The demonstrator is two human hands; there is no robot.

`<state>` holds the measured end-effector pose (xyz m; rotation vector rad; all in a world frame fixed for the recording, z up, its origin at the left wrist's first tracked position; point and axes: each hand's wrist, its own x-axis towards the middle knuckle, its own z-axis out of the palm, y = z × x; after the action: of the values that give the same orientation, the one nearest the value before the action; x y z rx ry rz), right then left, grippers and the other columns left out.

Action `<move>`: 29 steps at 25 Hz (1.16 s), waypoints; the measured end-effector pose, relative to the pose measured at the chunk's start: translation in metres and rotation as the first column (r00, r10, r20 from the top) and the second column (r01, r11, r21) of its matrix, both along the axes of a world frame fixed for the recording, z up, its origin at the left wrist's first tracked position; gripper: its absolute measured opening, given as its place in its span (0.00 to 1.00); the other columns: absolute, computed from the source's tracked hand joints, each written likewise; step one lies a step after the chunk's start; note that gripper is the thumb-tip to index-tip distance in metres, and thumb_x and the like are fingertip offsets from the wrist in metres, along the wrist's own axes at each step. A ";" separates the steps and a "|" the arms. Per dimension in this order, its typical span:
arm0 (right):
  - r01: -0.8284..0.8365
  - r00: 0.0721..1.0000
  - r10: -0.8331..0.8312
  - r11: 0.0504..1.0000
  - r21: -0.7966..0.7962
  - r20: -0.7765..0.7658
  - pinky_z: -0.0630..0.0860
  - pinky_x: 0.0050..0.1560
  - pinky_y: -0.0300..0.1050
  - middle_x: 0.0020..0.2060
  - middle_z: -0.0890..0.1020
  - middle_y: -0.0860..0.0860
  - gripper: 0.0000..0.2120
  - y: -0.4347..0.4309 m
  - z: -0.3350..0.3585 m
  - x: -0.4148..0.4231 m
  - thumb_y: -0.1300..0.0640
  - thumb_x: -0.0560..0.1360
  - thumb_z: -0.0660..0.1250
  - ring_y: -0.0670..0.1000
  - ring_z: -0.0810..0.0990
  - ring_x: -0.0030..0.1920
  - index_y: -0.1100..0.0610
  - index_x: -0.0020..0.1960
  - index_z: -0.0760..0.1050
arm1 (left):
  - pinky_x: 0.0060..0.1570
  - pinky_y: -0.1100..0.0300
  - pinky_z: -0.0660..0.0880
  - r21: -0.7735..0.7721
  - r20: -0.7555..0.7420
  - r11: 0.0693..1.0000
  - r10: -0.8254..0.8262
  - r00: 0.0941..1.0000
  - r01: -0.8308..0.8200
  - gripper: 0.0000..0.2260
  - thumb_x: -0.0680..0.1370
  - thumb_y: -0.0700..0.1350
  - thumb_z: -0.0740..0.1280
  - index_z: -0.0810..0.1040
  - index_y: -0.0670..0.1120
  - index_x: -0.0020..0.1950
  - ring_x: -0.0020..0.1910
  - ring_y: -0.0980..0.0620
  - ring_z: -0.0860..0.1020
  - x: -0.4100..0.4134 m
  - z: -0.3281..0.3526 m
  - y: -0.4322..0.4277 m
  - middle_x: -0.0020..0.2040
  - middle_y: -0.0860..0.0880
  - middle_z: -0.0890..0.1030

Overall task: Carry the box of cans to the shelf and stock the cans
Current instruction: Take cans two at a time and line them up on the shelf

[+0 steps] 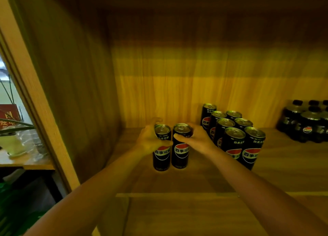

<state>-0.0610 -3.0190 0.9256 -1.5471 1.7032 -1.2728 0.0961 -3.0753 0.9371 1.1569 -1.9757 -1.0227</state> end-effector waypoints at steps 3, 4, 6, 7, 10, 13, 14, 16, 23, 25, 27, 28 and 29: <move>-0.001 1.000 0.001 1.000 0.010 0.024 0.74 0.55 0.44 0.57 0.80 0.55 0.21 -0.009 -0.001 0.000 0.56 0.67 0.73 0.52 0.77 0.58 0.57 0.59 0.74 | 0.62 0.51 0.72 -0.016 -0.008 0.999 -0.034 0.999 0.034 0.37 0.62 0.36 0.76 0.65 0.46 0.67 0.64 0.45 0.73 -0.004 -0.001 -0.008 0.63 0.44 0.75; 0.012 0.999 -0.012 1.000 0.010 0.032 0.73 0.56 0.44 0.57 0.80 0.54 0.22 -0.012 -0.002 0.000 0.55 0.67 0.73 0.52 0.77 0.58 0.57 0.60 0.73 | 0.61 0.51 0.72 -0.018 -0.016 0.999 -0.044 0.999 0.043 0.36 0.63 0.36 0.76 0.64 0.46 0.67 0.64 0.45 0.73 -0.005 -0.002 -0.010 0.63 0.44 0.75; 0.039 0.997 -0.039 0.999 0.015 0.068 0.72 0.57 0.44 0.59 0.77 0.51 0.28 -0.011 -0.006 0.001 0.54 0.67 0.73 0.49 0.74 0.60 0.56 0.64 0.68 | 0.61 0.53 0.70 -0.029 -0.038 0.998 -0.059 0.998 0.058 0.38 0.63 0.37 0.76 0.63 0.45 0.69 0.65 0.45 0.72 -0.004 -0.006 -0.012 0.64 0.44 0.74; 0.047 0.993 -0.050 0.998 0.029 0.108 0.71 0.59 0.45 0.60 0.75 0.49 0.32 -0.008 -0.010 0.001 0.53 0.66 0.74 0.48 0.73 0.61 0.54 0.67 0.65 | 0.62 0.52 0.70 -0.025 -0.076 0.998 -0.066 0.995 0.064 0.39 0.64 0.37 0.76 0.61 0.45 0.70 0.66 0.46 0.71 -0.002 -0.009 -0.011 0.66 0.45 0.73; 0.035 0.989 -0.051 0.992 0.118 0.136 0.68 0.66 0.51 0.66 0.72 0.50 0.36 0.009 -0.042 0.007 0.48 0.64 0.74 0.51 0.71 0.65 0.42 0.67 0.61 | 0.67 0.50 0.66 0.123 -0.261 0.992 -0.002 0.965 0.035 0.45 0.63 0.43 0.77 0.55 0.48 0.74 0.69 0.48 0.66 0.010 -0.037 -0.003 0.70 0.50 0.67; 0.127 0.990 -0.108 0.958 0.258 -0.086 0.66 0.60 0.42 0.67 0.72 0.53 0.33 0.023 -0.076 0.018 0.49 0.69 0.70 0.53 0.71 0.66 0.54 0.69 0.61 | 0.68 0.48 0.64 0.075 0.174 0.989 0.113 0.978 -0.128 0.41 0.66 0.62 0.70 0.58 0.50 0.73 0.72 0.46 0.63 0.023 -0.082 0.007 0.73 0.48 0.64; 0.184 0.968 -0.129 0.948 0.261 -0.214 0.68 0.58 0.41 0.65 0.74 0.54 0.30 0.023 -0.084 0.019 0.47 0.71 0.68 0.53 0.73 0.64 0.56 0.68 0.64 | 0.70 0.47 0.61 -0.012 0.362 0.990 0.134 0.923 -0.139 0.38 0.68 0.65 0.66 0.59 0.50 0.72 0.73 0.45 0.61 0.024 -0.095 0.006 0.74 0.46 0.62; 0.281 0.907 -0.170 0.926 0.252 -0.386 0.71 0.55 0.43 0.60 0.78 0.55 0.26 0.019 -0.092 0.020 0.43 0.72 0.64 0.53 0.77 0.59 0.56 0.64 0.69 | 0.73 0.45 0.51 -0.162 0.541 0.983 0.160 0.826 -0.084 0.35 0.72 0.66 0.58 0.59 0.49 0.73 0.76 0.44 0.53 0.019 -0.111 0.002 0.76 0.44 0.57; 0.381 0.831 -0.254 0.908 0.173 -0.495 0.75 0.56 0.54 0.50 0.82 0.55 0.22 0.001 -0.102 0.014 0.38 0.70 0.64 0.55 0.79 0.53 0.56 0.52 0.75 | 0.73 0.43 0.43 -0.207 0.638 0.976 0.182 0.748 -0.062 0.33 0.76 0.64 0.49 0.47 0.49 0.76 0.76 0.44 0.45 0.008 -0.118 -0.007 0.78 0.44 0.49; 0.399 0.822 -0.264 0.899 0.180 -0.505 0.73 0.57 0.53 0.50 0.82 0.56 0.22 -0.004 -0.104 0.012 0.38 0.70 0.63 0.56 0.79 0.53 0.56 0.51 0.75 | 0.73 0.44 0.40 -0.191 0.659 0.980 0.164 0.734 -0.047 0.33 0.76 0.64 0.48 0.45 0.48 0.76 0.76 0.44 0.43 0.006 -0.115 -0.012 0.78 0.44 0.47; 0.406 0.814 -0.259 0.894 0.190 -0.520 0.72 0.59 0.51 0.51 0.82 0.56 0.23 -0.007 -0.105 0.011 0.37 0.71 0.62 0.55 0.78 0.55 0.56 0.52 0.75 | 0.73 0.44 0.39 -0.177 0.675 0.984 0.147 0.723 -0.035 0.33 0.77 0.64 0.47 0.43 0.48 0.76 0.76 0.44 0.41 0.005 -0.114 -0.015 0.78 0.43 0.45; 0.408 0.812 -0.257 0.892 0.194 -0.523 0.72 0.59 0.51 0.52 0.81 0.56 0.23 -0.009 -0.105 0.010 0.37 0.71 0.62 0.55 0.77 0.56 0.56 0.53 0.75 | 0.73 0.45 0.38 -0.174 0.682 0.984 0.143 0.717 -0.030 0.33 0.77 0.64 0.47 0.43 0.48 0.76 0.76 0.44 0.41 0.005 -0.113 -0.015 0.78 0.43 0.45; 0.407 0.814 -0.256 0.892 0.198 -0.522 0.72 0.59 0.51 0.53 0.81 0.56 0.24 -0.009 -0.105 0.010 0.37 0.71 0.62 0.56 0.77 0.56 0.56 0.53 0.74 | 0.73 0.45 0.38 -0.172 0.686 0.985 0.141 0.714 -0.029 0.33 0.77 0.63 0.46 0.42 0.48 0.76 0.76 0.44 0.41 0.005 -0.113 -0.016 0.78 0.43 0.45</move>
<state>-0.0505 -3.0280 0.8208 -1.4983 2.4550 -0.7388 0.1013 -3.0912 0.8237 1.7014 -2.4756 -0.3732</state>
